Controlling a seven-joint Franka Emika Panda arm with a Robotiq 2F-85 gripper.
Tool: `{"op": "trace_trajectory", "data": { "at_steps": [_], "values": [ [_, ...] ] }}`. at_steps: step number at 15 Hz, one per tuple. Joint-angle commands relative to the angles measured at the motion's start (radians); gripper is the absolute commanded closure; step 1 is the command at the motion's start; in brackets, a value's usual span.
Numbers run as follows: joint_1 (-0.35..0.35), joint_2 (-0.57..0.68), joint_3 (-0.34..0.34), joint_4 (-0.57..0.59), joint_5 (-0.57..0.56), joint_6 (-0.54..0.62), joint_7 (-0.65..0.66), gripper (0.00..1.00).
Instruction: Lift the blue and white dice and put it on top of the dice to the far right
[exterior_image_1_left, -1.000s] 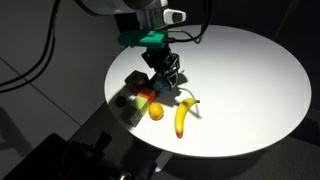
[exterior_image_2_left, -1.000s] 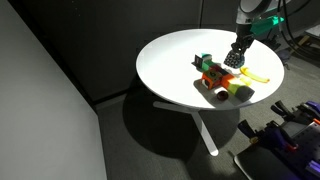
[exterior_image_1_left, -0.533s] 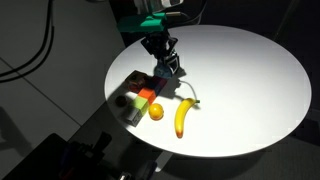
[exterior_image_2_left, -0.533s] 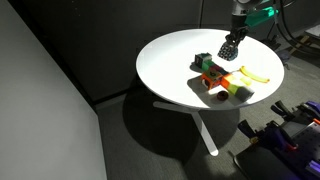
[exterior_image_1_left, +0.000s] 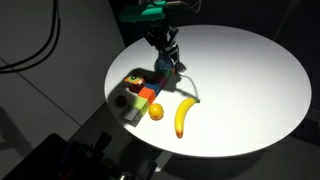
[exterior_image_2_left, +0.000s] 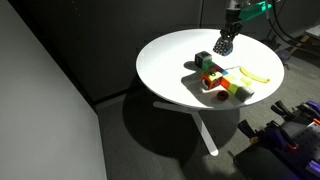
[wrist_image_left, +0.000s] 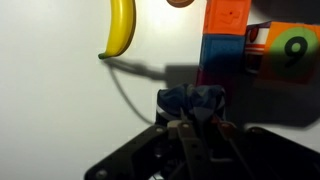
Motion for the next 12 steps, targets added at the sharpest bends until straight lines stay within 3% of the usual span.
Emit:
{"op": "trace_trajectory", "data": {
  "at_steps": [1, 5, 6, 12],
  "values": [
    [-0.001, 0.066, 0.003, 0.106, 0.001, -0.082, 0.025, 0.94],
    [-0.002, 0.104, 0.004, 0.156, 0.003, -0.096, 0.022, 0.94],
    [-0.005, 0.079, 0.005, 0.106, -0.002, -0.062, 0.007, 0.84],
    [-0.004, 0.098, 0.005, 0.129, -0.002, -0.063, 0.007, 0.84]
  ]
}}
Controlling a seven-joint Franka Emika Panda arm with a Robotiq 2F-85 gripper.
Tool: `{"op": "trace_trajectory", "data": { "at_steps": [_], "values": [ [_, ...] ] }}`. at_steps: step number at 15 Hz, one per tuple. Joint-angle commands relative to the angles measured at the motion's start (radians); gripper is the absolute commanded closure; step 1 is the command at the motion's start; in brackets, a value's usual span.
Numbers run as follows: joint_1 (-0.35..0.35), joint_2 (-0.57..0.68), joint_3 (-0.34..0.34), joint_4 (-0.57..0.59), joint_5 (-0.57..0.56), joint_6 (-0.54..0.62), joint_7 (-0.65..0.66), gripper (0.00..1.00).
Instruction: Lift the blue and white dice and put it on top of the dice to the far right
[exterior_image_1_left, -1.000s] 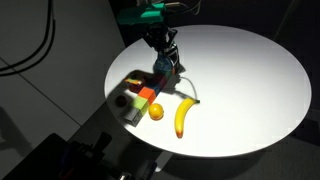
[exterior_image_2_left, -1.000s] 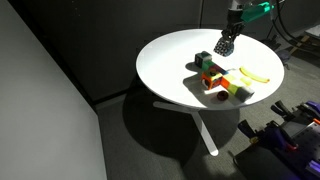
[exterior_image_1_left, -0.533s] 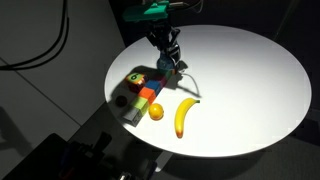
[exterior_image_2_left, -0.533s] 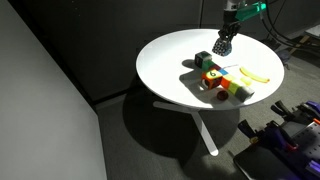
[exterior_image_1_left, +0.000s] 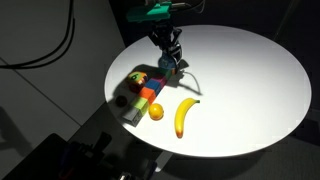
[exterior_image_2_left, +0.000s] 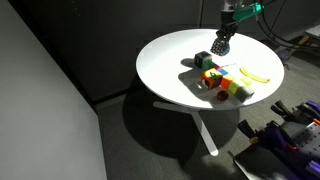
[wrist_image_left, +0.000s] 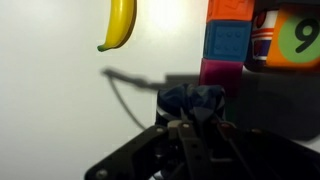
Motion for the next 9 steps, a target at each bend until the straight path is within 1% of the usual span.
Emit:
{"op": "trace_trajectory", "data": {
  "at_steps": [1, 4, 5, 9],
  "values": [
    [-0.004, 0.000, 0.005, 0.002, -0.002, -0.002, 0.002, 0.84],
    [-0.004, 0.000, 0.005, 0.002, -0.002, -0.002, 0.002, 0.84],
    [-0.004, 0.000, 0.005, 0.002, -0.002, -0.002, 0.002, 0.94],
    [0.001, 0.005, 0.006, 0.009, -0.008, 0.006, 0.006, 0.94]
  ]
}}
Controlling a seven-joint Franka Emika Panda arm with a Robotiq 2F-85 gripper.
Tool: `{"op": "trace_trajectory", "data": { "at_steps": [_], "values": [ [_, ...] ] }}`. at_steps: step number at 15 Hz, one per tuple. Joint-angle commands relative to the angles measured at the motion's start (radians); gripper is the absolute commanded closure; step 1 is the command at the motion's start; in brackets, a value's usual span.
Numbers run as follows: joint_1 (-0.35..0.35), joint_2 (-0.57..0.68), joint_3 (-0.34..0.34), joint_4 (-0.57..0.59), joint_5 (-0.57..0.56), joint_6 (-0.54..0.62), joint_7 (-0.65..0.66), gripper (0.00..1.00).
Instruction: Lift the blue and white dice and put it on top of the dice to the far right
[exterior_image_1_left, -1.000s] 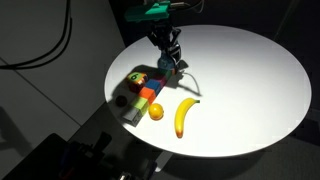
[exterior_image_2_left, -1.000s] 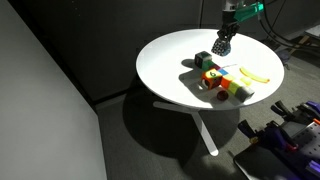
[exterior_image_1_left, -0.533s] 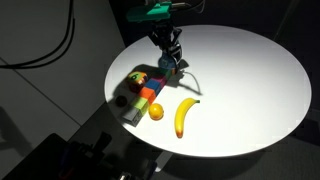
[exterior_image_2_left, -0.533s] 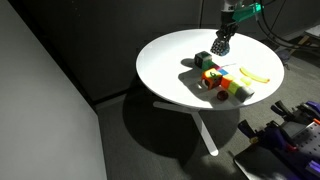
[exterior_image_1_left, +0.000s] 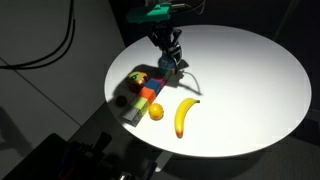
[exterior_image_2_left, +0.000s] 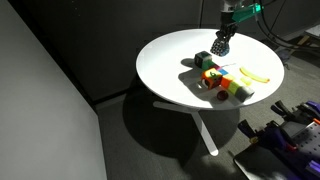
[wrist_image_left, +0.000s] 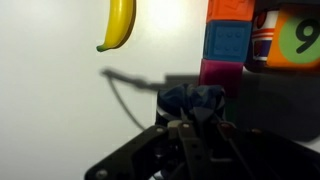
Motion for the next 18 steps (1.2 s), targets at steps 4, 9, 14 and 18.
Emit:
{"op": "trace_trajectory", "data": {
  "at_steps": [4, 9, 14, 18],
  "values": [
    [0.006, 0.009, 0.009, 0.021, -0.009, 0.007, 0.009, 0.94],
    [0.013, 0.044, 0.007, 0.059, -0.017, 0.005, 0.022, 0.94],
    [0.016, 0.099, 0.006, 0.122, -0.014, 0.002, 0.024, 0.94],
    [0.018, 0.132, 0.009, 0.169, -0.010, -0.001, 0.021, 0.94]
  ]
}}
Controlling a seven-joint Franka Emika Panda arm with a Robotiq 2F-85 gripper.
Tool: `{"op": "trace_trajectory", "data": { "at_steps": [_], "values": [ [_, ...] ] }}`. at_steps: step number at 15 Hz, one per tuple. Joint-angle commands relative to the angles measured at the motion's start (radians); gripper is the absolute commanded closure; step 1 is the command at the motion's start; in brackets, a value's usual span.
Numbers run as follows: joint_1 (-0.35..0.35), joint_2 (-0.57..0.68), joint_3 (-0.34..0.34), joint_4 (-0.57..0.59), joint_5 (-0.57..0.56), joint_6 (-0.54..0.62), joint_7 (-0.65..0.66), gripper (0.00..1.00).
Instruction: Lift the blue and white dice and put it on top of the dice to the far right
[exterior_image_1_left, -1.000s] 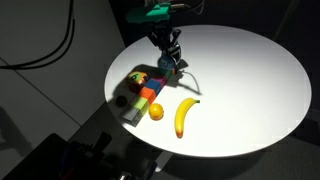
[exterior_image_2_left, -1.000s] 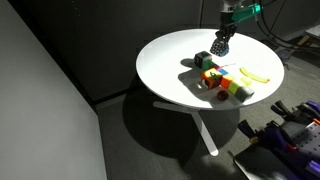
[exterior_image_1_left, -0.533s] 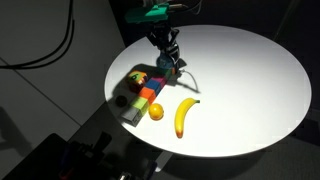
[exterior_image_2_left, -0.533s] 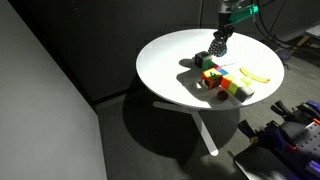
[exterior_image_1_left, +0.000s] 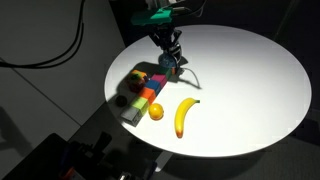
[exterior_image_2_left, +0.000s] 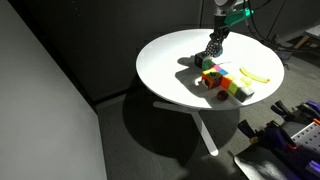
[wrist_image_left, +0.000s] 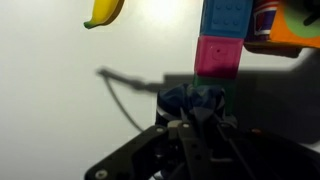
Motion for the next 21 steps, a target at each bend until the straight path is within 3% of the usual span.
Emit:
{"op": "trace_trajectory", "data": {
  "at_steps": [1, 21],
  "values": [
    [0.010, 0.039, -0.001, 0.070, -0.010, -0.010, 0.021, 0.94],
    [0.026, 0.150, 0.003, 0.220, 0.005, -0.015, 0.041, 0.94]
  ]
}}
